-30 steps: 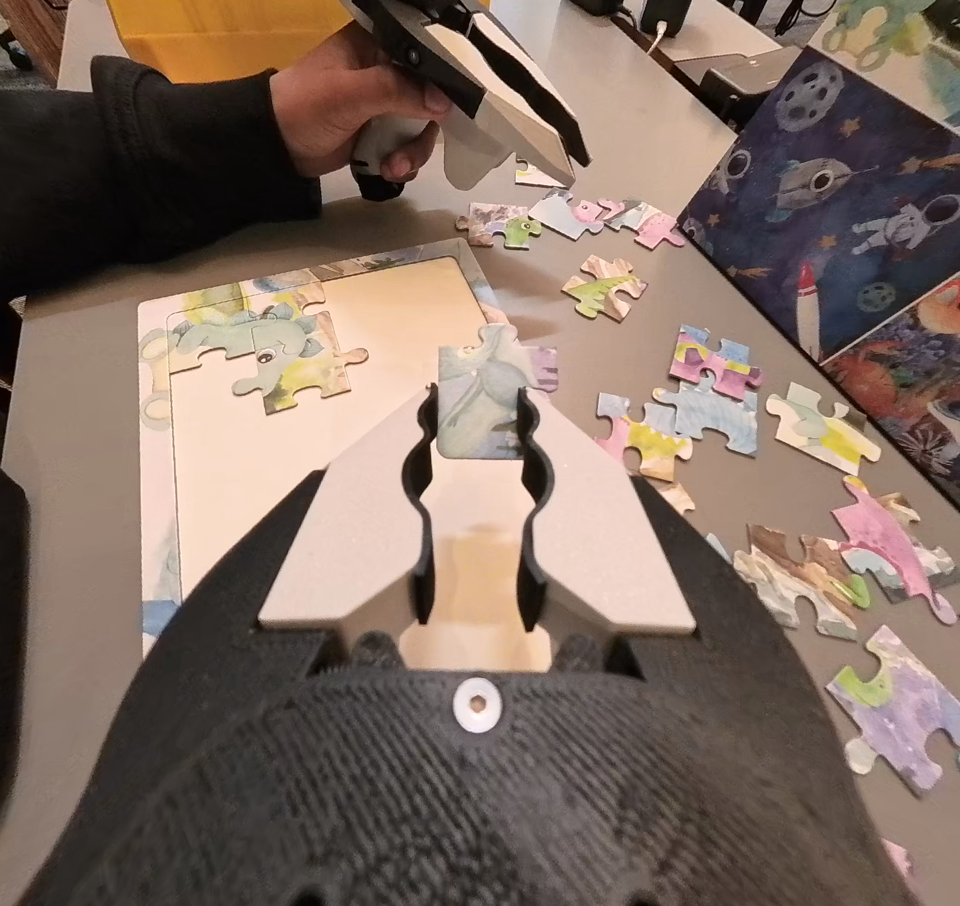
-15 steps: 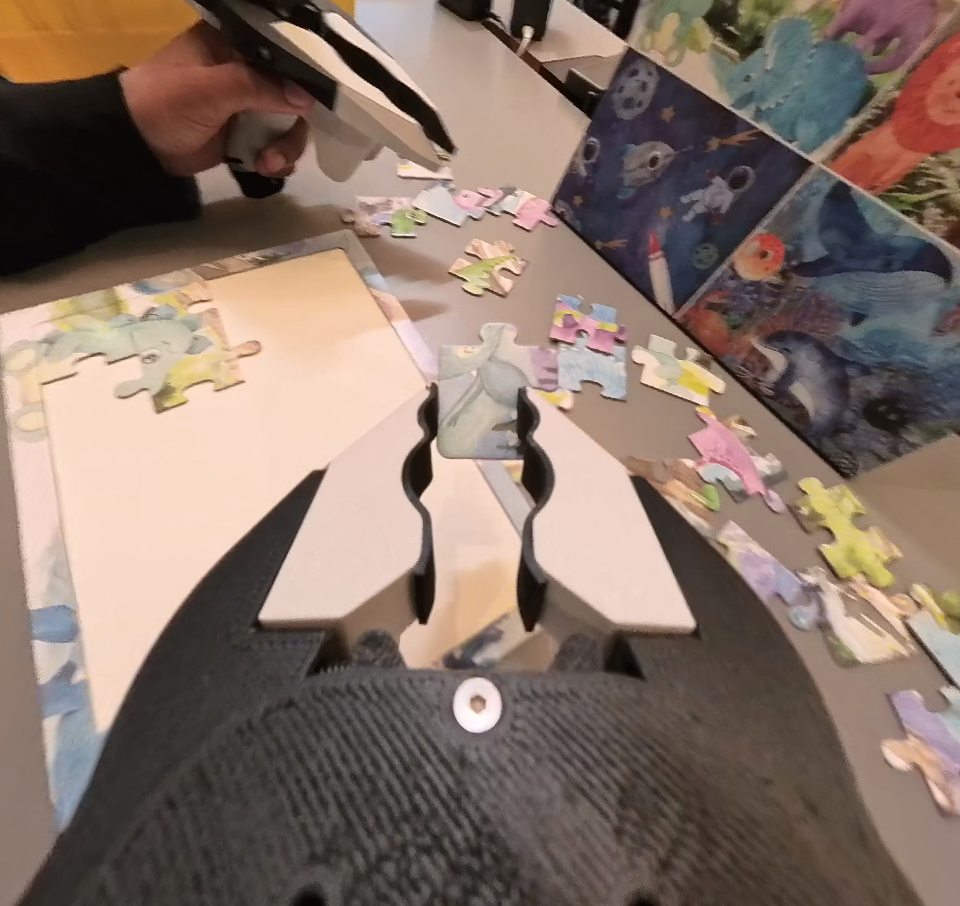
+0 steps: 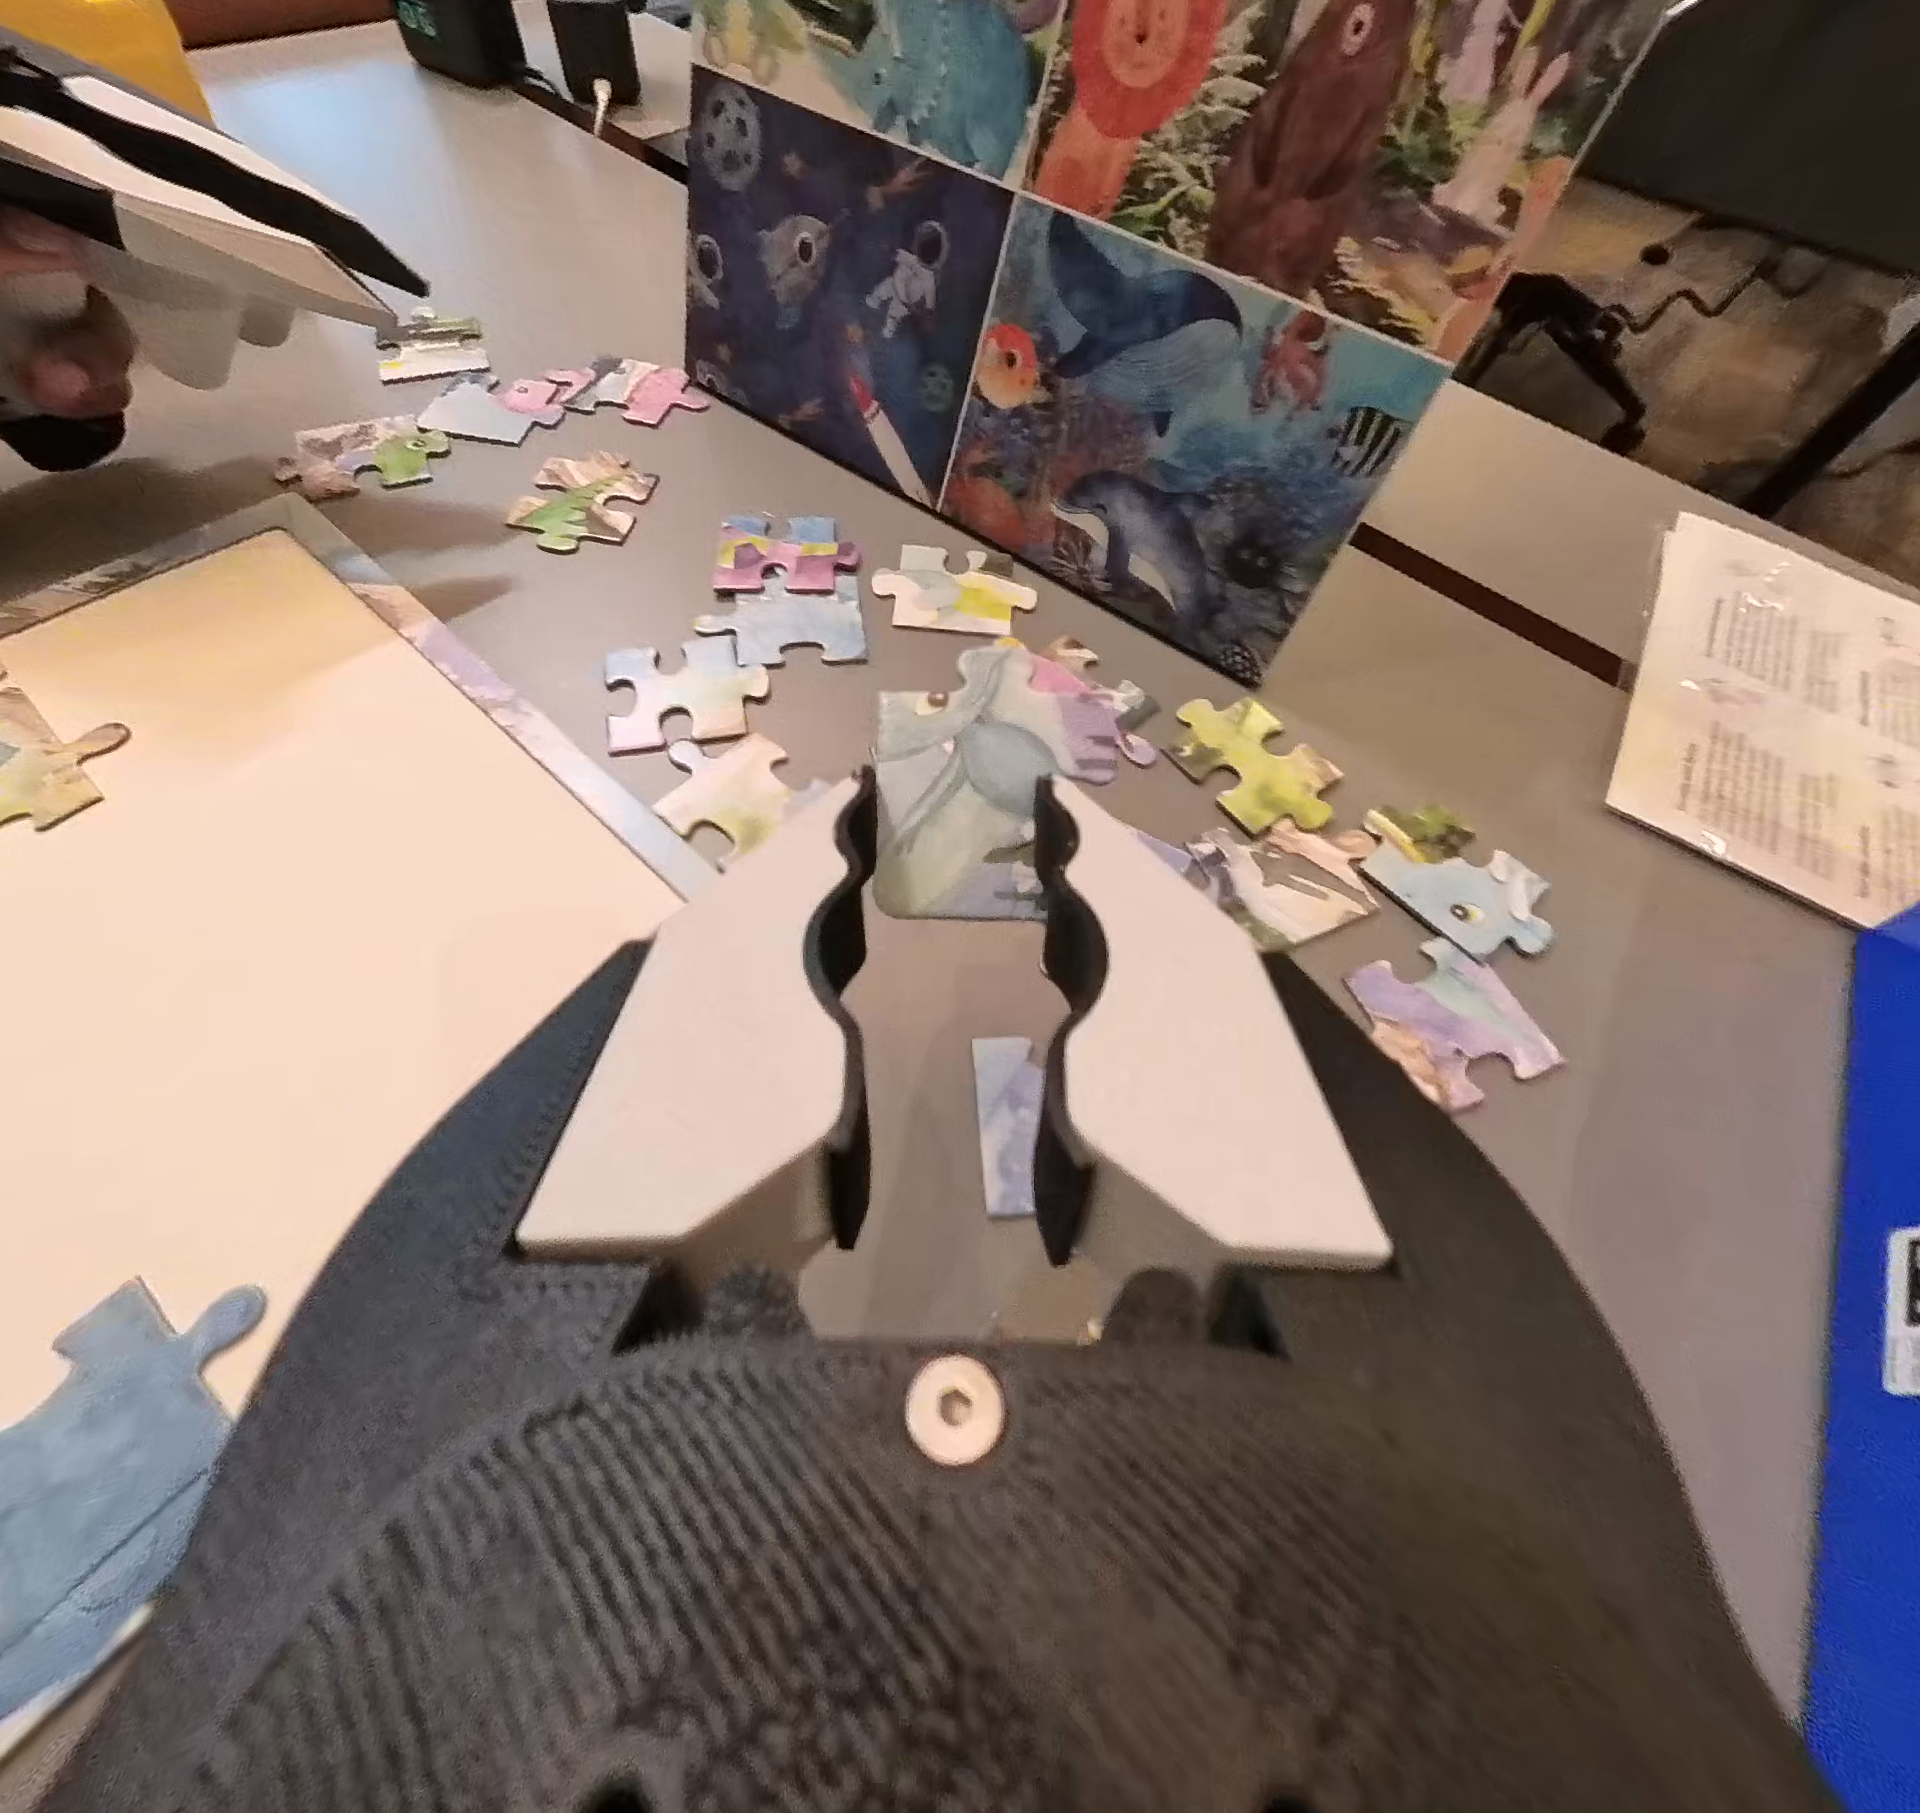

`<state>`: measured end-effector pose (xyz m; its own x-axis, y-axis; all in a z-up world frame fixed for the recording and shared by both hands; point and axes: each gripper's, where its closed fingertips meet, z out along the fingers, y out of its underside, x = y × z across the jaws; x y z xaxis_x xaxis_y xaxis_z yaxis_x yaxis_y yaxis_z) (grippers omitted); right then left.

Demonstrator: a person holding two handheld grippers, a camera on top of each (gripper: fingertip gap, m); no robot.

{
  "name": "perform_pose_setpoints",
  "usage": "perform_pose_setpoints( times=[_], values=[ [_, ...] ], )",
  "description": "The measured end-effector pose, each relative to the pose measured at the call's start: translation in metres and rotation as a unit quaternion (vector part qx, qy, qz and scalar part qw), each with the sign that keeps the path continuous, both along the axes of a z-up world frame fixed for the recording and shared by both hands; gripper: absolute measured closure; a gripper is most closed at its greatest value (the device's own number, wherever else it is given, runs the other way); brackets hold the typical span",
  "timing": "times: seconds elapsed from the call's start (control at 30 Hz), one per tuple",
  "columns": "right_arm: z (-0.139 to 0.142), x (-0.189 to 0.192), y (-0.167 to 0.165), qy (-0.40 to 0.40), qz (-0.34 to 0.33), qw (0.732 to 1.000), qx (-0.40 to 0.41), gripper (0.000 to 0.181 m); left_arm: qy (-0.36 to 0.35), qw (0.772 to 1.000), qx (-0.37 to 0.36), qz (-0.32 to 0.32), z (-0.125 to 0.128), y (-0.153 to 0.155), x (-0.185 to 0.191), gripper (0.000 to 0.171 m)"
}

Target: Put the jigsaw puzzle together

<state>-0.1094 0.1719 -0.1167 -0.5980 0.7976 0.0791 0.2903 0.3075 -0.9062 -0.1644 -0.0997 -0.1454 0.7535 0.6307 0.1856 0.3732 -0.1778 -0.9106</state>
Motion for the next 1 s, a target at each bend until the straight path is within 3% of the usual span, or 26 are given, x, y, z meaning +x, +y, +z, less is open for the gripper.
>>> perform_pose_setpoints(
  times=[0.17, 0.3, 0.43, 1.0],
  values=[
    [-0.019, 0.012, 0.000, -0.038, 0.057, 0.997, 0.016, 0.153, -0.002, 1.000, -0.003, -0.001, -0.002, 0.001, 0.000, 0.147],
    [-0.053, 0.031, -0.005, -0.097, 0.122, 0.986, 0.068, 0.152, -0.002, 1.000, -0.005, -0.002, -0.003, 0.001, 0.000, 0.147],
    [-0.077, 0.041, -0.007, -0.149, 0.141, 0.974, 0.101, 0.152, -0.005, 1.000, -0.007, -0.003, -0.005, 0.001, 0.000, 0.147],
    [-0.091, 0.050, 0.004, -0.193, 0.146, 0.965, 0.100, 0.152, -0.003, 1.000, -0.010, -0.003, -0.005, 0.001, 0.000, 0.147]
  ],
)
